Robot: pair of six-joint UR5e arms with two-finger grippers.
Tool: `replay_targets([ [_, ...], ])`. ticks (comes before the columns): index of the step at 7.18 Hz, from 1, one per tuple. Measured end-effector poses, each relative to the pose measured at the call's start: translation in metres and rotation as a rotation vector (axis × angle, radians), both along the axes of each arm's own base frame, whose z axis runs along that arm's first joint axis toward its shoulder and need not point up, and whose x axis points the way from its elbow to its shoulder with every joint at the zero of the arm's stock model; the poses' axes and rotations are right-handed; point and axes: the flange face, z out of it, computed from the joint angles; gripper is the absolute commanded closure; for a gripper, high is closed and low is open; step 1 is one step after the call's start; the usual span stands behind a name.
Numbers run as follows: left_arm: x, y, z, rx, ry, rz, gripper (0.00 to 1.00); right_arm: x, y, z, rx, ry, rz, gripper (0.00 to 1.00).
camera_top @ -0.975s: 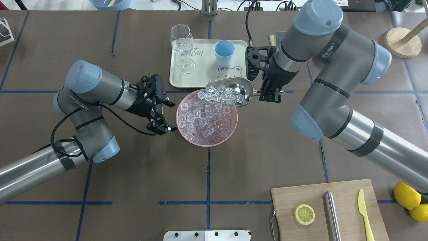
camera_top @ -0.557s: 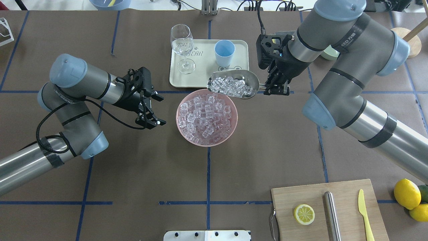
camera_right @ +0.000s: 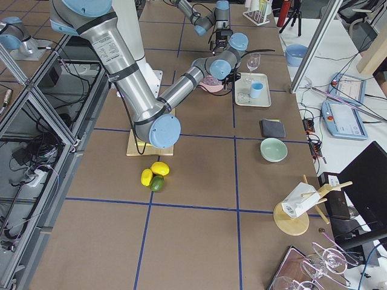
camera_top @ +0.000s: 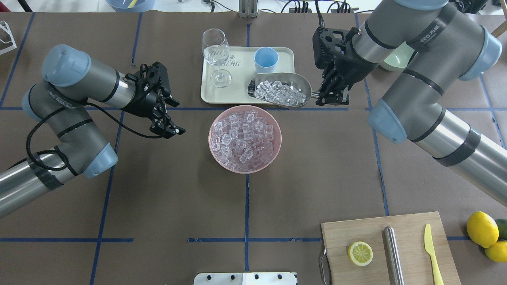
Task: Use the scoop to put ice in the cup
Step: 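Carry the scoop of ice farther from the robot while the left arm withdraws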
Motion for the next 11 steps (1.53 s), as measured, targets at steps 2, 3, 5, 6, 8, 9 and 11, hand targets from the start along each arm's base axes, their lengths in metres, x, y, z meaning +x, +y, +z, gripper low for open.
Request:
replay_targets([
  [2,-0.046,-0.021,0.022,-0.033,-0.031,-0.075,0.0,0.027,-0.015,-0.006,-0.058,-0.011,0.069,1.0],
  [3,-0.072,-0.032,0.039,-0.057,-0.05,-0.115,0.0,0.042,-0.024,-0.005,-0.103,-0.008,0.118,1.0],
  [5,-0.112,-0.049,0.061,-0.12,-0.097,-0.176,0.0,0.07,-0.045,0.007,-0.169,0.014,0.206,1.0],
  [6,-0.128,-0.057,0.065,-0.151,-0.12,-0.2,0.0,0.08,-0.059,0.02,-0.197,0.034,0.241,1.0],
  [8,-0.174,-0.074,0.079,-0.245,-0.181,-0.272,0.0,0.087,-0.079,0.043,-0.228,0.078,0.288,1.0],
  [9,-0.201,-0.078,0.086,-0.279,-0.197,-0.312,0.0,0.084,-0.085,0.051,-0.238,0.1,0.306,1.0],
  [11,-0.258,-0.075,0.106,-0.322,-0.209,-0.39,0.0,0.068,-0.097,0.064,-0.308,0.144,0.351,1.0],
])
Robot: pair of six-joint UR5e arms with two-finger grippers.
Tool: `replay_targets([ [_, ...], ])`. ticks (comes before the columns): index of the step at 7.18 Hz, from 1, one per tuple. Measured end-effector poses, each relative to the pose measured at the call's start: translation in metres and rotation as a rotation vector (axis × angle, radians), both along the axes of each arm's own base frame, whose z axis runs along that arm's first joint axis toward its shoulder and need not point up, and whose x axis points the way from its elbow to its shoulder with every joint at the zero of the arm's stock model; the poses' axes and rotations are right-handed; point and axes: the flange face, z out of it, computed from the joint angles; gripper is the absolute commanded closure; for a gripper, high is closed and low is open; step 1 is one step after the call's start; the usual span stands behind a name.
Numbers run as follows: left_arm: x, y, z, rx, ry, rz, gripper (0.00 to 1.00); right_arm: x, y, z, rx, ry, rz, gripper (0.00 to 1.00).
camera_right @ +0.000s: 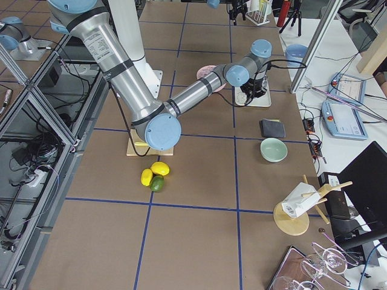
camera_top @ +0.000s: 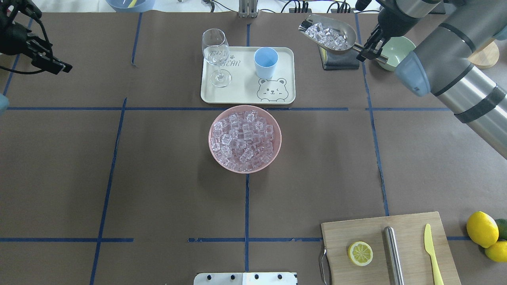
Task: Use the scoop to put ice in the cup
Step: 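Carry the scoop of ice farther from the robot while the left arm withdraws, then move the scoop over the small blue cup with the right gripper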
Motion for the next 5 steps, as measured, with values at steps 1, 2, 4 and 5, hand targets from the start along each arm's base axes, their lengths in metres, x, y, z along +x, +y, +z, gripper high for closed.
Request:
replay_targets([
  [1,-0.026,0.002,0.011,-0.027,-0.01,-0.039,0.0,-0.012,-0.001,0.004,-0.054,0.008,0.025,1.0],
  [2,-0.047,0.001,0.016,-0.056,-0.02,-0.073,0.0,-0.024,0.001,0.006,-0.097,0.02,0.05,1.0],
  [4,-0.077,0.001,0.02,-0.103,-0.034,-0.12,0.0,-0.054,0.007,0.0,-0.132,0.082,0.071,1.0],
  [5,-0.087,0.003,0.024,-0.126,-0.04,-0.136,0.0,-0.066,0.009,-0.005,-0.137,0.112,0.073,1.0],
])
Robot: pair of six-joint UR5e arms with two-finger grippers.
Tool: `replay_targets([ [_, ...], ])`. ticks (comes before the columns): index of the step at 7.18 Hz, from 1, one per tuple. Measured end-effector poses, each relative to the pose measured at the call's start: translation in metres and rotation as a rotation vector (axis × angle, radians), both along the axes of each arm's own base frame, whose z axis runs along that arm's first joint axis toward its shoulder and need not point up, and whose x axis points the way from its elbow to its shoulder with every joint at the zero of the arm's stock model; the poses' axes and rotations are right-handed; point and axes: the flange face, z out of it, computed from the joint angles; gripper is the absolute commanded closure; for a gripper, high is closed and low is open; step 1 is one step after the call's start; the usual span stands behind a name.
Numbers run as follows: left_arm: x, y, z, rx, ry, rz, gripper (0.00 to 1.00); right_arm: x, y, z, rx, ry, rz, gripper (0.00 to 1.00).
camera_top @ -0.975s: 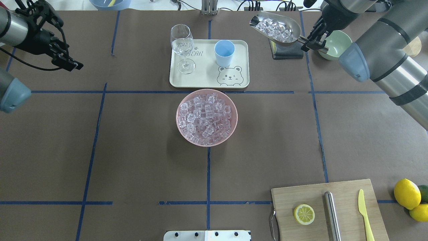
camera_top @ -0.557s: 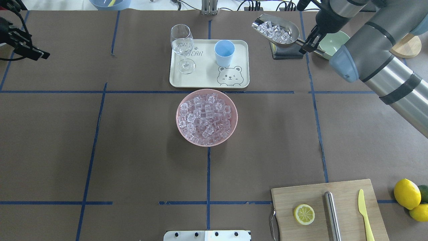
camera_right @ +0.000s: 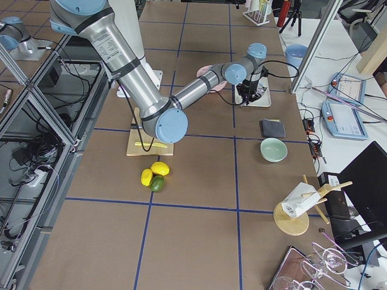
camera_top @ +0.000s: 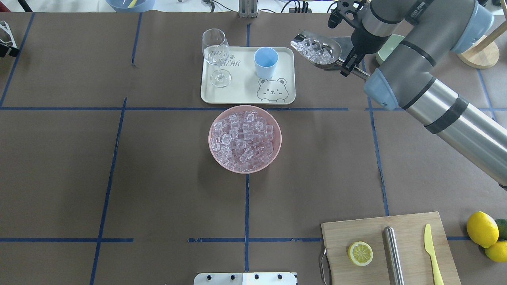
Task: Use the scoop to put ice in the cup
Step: 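Move the scoop over the small blue cup with the right gripper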
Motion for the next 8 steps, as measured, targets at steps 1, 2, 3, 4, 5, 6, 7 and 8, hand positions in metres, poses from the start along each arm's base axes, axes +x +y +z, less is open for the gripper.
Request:
replay_targets([
  [1,-0.009,0.003,0.001,-0.008,-0.003,-0.014,0.0,-0.008,0.002,-0.006,-0.007,0.017,-0.004,1.0],
  [2,-0.016,0.007,0.003,-0.01,-0.004,-0.024,0.0,-0.016,0.004,-0.015,-0.022,0.033,-0.011,1.0],
  [3,-0.02,0.01,0.004,-0.011,-0.004,-0.028,0.0,-0.023,0.006,-0.026,-0.039,0.055,-0.017,1.0],
  [4,-0.022,0.012,0.004,-0.011,-0.005,-0.031,0.0,-0.032,0.006,-0.037,-0.054,0.083,-0.021,1.0],
  [5,-0.023,0.012,0.004,-0.012,-0.005,-0.033,0.0,-0.04,0.003,-0.049,-0.074,0.109,-0.024,1.0],
  [6,-0.024,0.012,0.004,-0.011,-0.006,-0.034,0.0,-0.048,-0.001,-0.061,-0.096,0.135,-0.027,1.0],
  [7,-0.024,0.012,0.004,-0.009,-0.006,-0.033,0.0,-0.053,-0.004,-0.071,-0.119,0.165,-0.027,1.0],
  [8,-0.024,0.012,0.005,-0.005,-0.01,-0.03,0.0,-0.059,-0.004,-0.08,-0.142,0.198,-0.03,1.0],
])
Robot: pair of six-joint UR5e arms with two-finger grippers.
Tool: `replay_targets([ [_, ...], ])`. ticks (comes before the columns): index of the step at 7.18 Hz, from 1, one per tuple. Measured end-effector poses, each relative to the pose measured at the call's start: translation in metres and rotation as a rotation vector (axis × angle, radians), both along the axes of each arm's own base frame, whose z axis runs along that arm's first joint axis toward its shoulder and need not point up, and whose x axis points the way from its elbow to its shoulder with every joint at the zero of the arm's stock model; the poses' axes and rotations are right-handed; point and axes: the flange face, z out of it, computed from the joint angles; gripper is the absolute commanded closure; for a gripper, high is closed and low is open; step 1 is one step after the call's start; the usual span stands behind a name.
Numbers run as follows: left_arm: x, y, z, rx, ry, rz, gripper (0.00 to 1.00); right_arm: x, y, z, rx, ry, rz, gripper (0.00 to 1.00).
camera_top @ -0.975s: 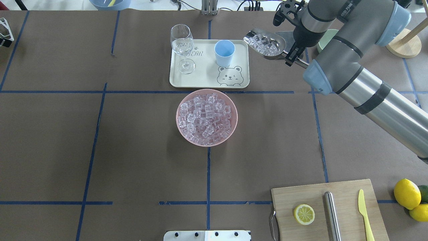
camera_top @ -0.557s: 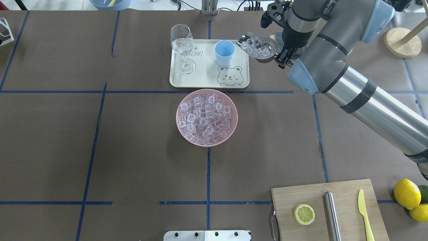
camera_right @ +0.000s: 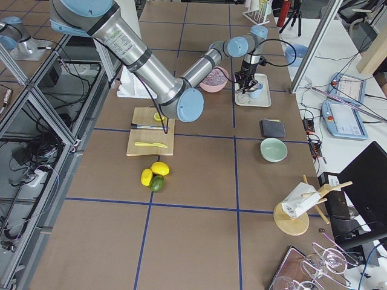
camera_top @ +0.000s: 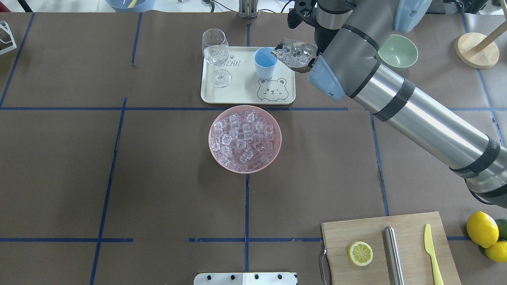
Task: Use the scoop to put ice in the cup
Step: 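Move the scoop over the small blue cup with the right gripper, then tilt the scoop to pour the ice cubes into the blue cup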
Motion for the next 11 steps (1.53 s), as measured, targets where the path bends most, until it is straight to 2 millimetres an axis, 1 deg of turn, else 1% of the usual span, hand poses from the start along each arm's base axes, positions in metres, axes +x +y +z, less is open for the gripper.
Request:
replay_targets([
  [2,0.0,-0.001,0.002,0.005,-0.006,0.006,0.0,-0.012,0.003,-0.01,-0.032,0.065,-0.008,1.0],
  [4,-0.001,0.0,0.004,0.004,-0.006,0.008,0.0,-0.028,-0.012,-0.037,-0.053,0.119,-0.008,1.0],
  [5,-0.001,0.0,0.004,0.005,-0.006,0.008,0.0,-0.032,-0.016,-0.042,-0.06,0.135,-0.008,1.0],
  [8,-0.001,0.0,0.004,0.011,-0.008,0.011,0.0,-0.033,-0.017,-0.042,-0.08,0.164,-0.008,1.0],
  [11,-0.001,0.0,0.004,0.039,-0.026,0.038,0.0,-0.035,-0.011,-0.04,-0.108,0.199,-0.017,1.0],
])
